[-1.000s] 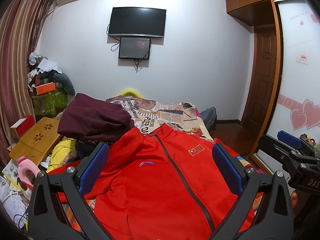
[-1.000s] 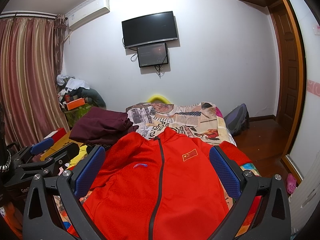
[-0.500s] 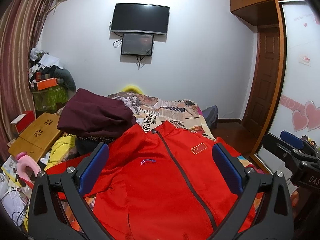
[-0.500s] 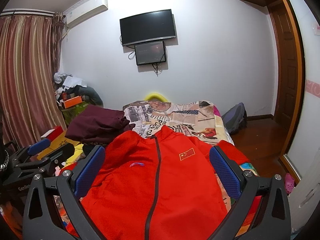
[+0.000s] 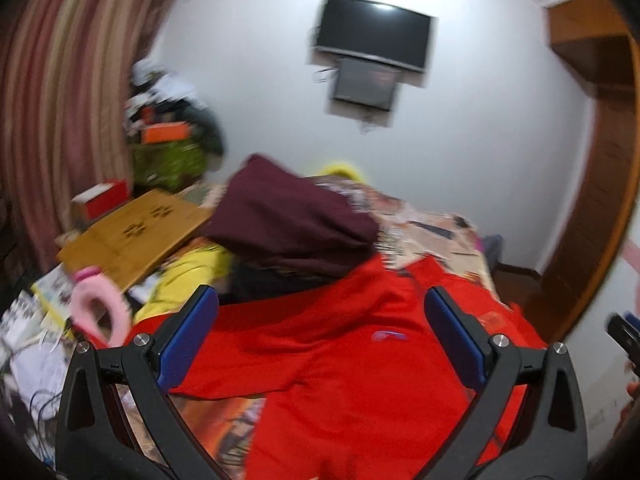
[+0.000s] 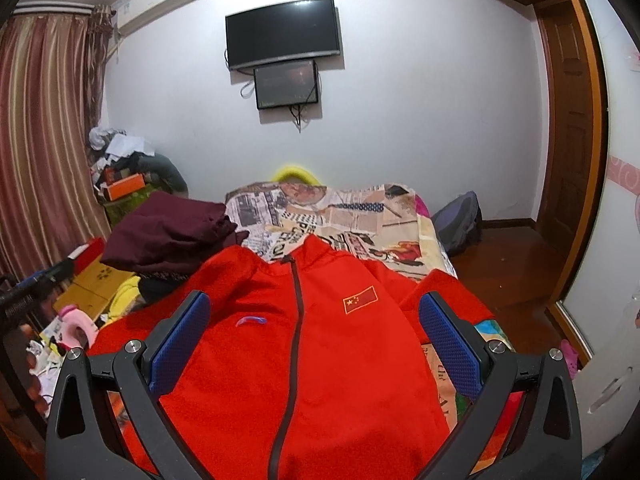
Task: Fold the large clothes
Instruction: 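Grasp the red jacket's sleeve cuff with the left gripper and lift it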
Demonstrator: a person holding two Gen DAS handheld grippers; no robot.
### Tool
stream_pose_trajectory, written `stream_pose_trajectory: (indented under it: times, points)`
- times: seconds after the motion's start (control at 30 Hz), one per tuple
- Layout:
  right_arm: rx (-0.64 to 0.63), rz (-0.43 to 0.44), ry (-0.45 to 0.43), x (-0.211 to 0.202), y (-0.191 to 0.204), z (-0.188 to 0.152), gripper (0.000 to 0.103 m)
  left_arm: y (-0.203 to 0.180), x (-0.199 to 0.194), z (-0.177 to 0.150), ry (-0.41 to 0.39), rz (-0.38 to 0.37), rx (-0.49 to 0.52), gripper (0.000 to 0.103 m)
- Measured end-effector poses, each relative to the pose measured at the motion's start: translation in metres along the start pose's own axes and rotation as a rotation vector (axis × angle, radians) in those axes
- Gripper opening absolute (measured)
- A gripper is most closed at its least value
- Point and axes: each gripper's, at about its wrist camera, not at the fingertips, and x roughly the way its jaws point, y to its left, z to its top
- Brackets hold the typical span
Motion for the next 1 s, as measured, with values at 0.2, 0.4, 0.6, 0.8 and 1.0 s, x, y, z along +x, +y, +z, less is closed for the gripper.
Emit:
stream_pose_trajectory:
  times: [0.2,0.4,0.6,0.8,1.0]
  points:
    - [0.0,0.013,0.08,0.026,0.003,-0.002,0.103,0.095,0.044,-0.015,0.105,0.196,-0.211,0.103]
    - [-0.016,0.034,0.163,0.055,0.013,-0.01,0.103,0.179,0.093,-0.065,0.298,0.257,-0.435,0.1]
    - [-0.047,0.039,0.23,0.076,0.02,-0.017,0.103,0.237,0.128,-0.122,0.453,0.259,-0.634,0.084]
    - [-0.056,0.021,0.281,0.089,0.02,-0.023,0.103,0.276,0.148,-0.152,0.504,0.185,-0.796,0.07]
    - [-0.053,0.01,0.3,0.096,0.019,-0.024,0.103,0.289,0.176,-0.161,0.517,0.199,-0.821,0.037]
